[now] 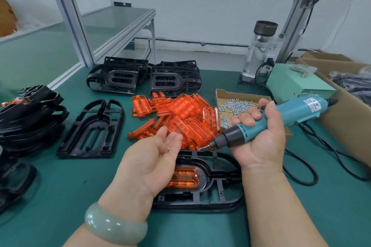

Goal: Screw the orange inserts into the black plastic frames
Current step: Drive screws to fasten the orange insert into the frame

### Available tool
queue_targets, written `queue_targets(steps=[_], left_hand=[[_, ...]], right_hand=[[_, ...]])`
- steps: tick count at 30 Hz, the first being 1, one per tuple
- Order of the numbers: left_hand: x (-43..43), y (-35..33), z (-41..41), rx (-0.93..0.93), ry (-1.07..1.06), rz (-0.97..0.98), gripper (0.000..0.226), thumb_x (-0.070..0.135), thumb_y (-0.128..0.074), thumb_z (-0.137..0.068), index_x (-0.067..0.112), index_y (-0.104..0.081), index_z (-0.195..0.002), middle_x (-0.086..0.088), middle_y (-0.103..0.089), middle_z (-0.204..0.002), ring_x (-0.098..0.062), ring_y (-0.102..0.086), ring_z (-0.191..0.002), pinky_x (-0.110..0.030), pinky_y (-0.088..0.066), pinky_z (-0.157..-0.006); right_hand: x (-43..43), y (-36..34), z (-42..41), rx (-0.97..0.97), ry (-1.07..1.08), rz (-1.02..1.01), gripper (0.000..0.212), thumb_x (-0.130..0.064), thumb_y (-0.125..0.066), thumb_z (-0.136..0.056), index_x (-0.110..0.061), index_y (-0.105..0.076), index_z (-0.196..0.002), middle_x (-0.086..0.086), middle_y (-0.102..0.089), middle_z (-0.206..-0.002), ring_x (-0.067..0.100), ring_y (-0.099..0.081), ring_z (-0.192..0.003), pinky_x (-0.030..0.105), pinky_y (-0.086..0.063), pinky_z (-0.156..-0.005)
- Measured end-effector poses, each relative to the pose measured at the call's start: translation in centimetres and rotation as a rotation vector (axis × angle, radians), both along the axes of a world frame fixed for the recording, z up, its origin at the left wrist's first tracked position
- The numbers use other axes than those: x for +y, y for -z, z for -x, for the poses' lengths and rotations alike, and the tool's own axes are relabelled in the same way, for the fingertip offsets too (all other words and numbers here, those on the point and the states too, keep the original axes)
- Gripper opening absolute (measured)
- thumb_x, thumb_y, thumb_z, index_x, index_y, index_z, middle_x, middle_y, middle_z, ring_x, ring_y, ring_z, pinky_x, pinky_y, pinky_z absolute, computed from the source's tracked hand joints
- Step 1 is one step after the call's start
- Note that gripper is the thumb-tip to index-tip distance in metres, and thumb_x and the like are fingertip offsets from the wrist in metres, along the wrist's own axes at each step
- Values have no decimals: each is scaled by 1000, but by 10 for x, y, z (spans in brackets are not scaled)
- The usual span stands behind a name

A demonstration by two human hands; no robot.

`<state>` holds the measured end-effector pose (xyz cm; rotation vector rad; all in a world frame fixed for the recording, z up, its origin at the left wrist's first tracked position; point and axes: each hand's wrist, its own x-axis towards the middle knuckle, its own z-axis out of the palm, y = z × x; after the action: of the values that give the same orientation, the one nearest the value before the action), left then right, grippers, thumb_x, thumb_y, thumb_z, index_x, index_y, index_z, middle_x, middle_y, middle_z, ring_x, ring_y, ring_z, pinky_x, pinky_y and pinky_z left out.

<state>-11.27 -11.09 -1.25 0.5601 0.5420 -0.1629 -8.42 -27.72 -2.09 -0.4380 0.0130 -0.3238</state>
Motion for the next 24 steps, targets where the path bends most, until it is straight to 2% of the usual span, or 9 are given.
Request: queue_targets(steps=[2, 4, 7, 9, 11, 13, 16, 20, 24], left_hand=[[-1, 0, -1, 4, -5, -9, 36, -21, -23, -87, -8, -52, -104, -22, -56, -114, -34, -52, -117, -45, -47, -99], [-3, 1, -1, -4, -17, -7, 35, -21, -24, -88, -8, -53, -105, -21, -58, -113, -34, -54, -115, -43, -50, -94], [-4, 1, 0, -23, -36, 17, 19, -15, -39, -92, -6, -55, -97, -15, -64, -101, -32, -64, -98, -33, -59, -74], [-4, 1, 1, -19, -62, 31, 15, -7, -50, -91, -7, -56, -104, -15, -64, -106, -32, -70, -89, -27, -59, -61], [-4, 1, 1, -4, -71, 45, 18, -4, -54, -90, -9, -56, -106, -20, -63, -105, -34, -70, -88, -29, -60, -64], [-4, 0, 2, -11, -46, 43, 14, -10, -50, -89, -8, -54, -103, -19, -65, -101, -35, -68, -93, -33, -60, -71], [-4, 0, 3, -53, 7, 8, 18, -12, -44, -91, -6, -57, -99, -19, -73, -82, -31, -72, -83, -28, -59, -62], [-5, 1, 4, -102, 67, -160, 22, -5, -44, -93, 7, -60, -101, -13, -74, -84, -20, -73, -76, -20, -54, -52], [-7, 5, 7, -175, 104, -249, 9, 7, -51, -94, 9, -57, -101, -10, -74, -82, -16, -72, -73, -17, -52, -49]], right_hand=[[1, -1, 0, 2, 4, 3, 10, -29, -58, -81, -22, -53, -86, -10, -46, -56, 3, -43, -43, 19, -42, -54], [1, -1, 1, 2, 7, 7, 9, -29, -57, -82, -22, -53, -86, -10, -46, -56, 3, -43, -43, 19, -43, -54], [2, -1, 2, 4, 4, 5, 7, -28, -53, -90, -22, -53, -86, -10, -46, -55, 3, -44, -43, 19, -43, -54], [2, -1, 2, 9, 4, 1, 9, -28, -51, -93, -22, -53, -87, -10, -46, -55, 3, -44, -43, 19, -44, -54], [2, -1, 2, 7, 3, -3, 9, -28, -51, -93, -22, -53, -86, -10, -46, -56, 3, -44, -43, 19, -44, -54], [1, -1, 1, 1, -2, -10, 9, -28, -51, -93, -22, -53, -86, -10, -46, -56, 3, -44, -44, 19, -44, -54], [1, -1, 1, -5, -8, -15, 9, -29, -52, -91, -22, -54, -86, -10, -46, -57, 3, -44, -44, 18, -44, -54], [1, -1, 2, -11, -5, -21, 7, -29, -54, -87, -22, -53, -86, -10, -46, -56, 3, -44, -43, 18, -44, -53], [0, -2, 2, -20, -6, -36, 8, -30, -56, -83, -22, -54, -84, -11, -46, -56, 3, -44, -43, 18, -44, -53]])
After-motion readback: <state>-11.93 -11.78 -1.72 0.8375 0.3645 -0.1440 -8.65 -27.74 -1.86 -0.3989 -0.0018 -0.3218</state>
